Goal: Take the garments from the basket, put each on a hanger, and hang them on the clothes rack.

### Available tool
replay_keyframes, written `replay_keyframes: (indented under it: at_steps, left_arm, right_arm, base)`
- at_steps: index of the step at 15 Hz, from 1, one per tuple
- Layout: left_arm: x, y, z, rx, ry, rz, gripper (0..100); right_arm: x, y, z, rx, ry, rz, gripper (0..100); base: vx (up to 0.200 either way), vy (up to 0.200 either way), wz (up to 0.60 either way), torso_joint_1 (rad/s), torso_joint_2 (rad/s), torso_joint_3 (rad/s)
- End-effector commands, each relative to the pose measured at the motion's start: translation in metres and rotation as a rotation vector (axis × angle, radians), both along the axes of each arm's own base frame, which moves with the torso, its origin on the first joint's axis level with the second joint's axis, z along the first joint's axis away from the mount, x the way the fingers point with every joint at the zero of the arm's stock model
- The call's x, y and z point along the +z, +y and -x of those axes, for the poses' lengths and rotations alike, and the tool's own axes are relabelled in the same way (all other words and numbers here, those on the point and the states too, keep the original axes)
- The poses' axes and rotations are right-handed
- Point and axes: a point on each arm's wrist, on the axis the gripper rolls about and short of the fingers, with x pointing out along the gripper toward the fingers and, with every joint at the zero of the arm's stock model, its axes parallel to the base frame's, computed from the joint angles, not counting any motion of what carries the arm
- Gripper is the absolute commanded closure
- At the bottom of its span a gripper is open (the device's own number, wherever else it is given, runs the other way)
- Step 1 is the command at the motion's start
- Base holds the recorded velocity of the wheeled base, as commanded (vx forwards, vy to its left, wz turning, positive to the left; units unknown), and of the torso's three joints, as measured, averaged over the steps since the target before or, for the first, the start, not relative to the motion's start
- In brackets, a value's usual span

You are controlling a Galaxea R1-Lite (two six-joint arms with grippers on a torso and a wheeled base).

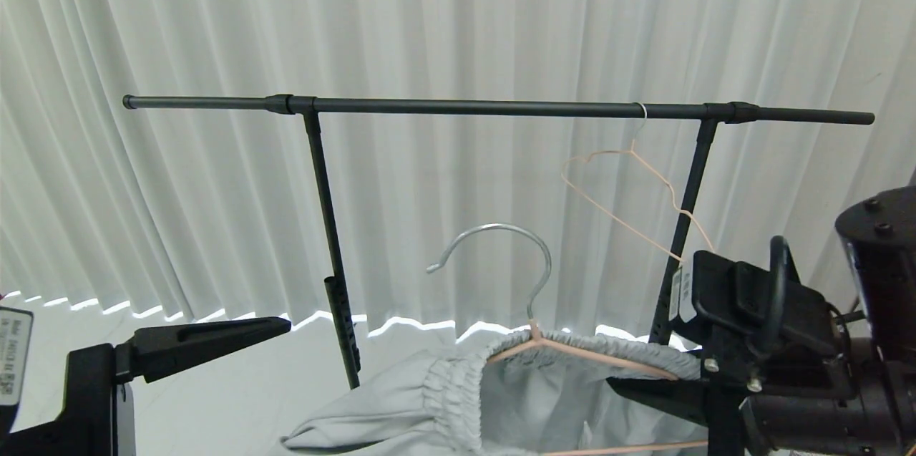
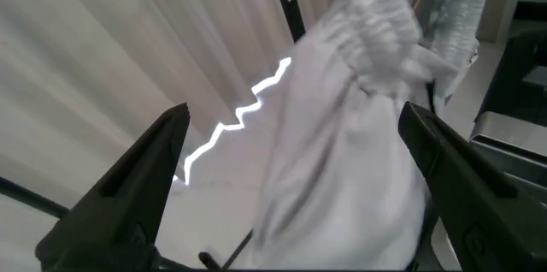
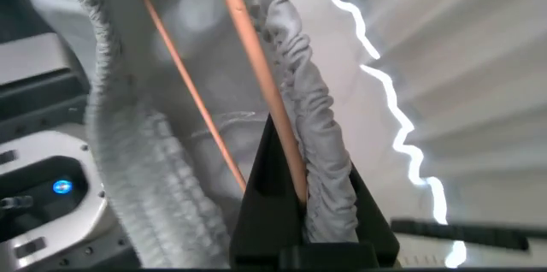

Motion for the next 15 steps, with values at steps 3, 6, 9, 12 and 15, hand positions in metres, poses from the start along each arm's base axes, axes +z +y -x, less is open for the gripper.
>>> replay_keyframes:
  at_steps: [3,6,9,12,15]
  left_arm:
    - [-0.031,0.012,-0.007,0.119,0.065,-0.088,0]
    - [-0.064,0.024,-0.010,0.194,0.113,-0.219,0]
    - [-0.085,0.027,-0.010,0.216,0.193,-0.279,0]
    - [-0.089,0.029,-0.021,0.287,0.244,-0.298,0]
    - [-0.089,0.028,-0.022,0.256,0.256,-0.286,100]
  right_arm:
    - [0.019,-0.022,-0.004,-0.082,-0.026,-0.026,100]
    - [0.023,-0.027,-0.003,-0.091,-0.035,-0.038,100]
    - [0.025,-0.029,0.000,-0.082,-0.042,-0.051,100]
    - [0.028,-0.031,0.003,-0.067,-0.052,-0.068,100]
    - [0.030,-0.032,0.006,-0.041,-0.050,-0.085,100]
  base:
    - [0.000,0.000,0.00,0.000,0.00,0.000]
    - [0.000,0.000,0.00,0.000,0.00,0.000]
    - [0.000,0.000,0.00,0.000,0.00,0.000]
    - [0.000,0.000,0.00,0.000,0.00,0.000]
    - [0.000,0.000,0.00,0.000,0.00,0.000]
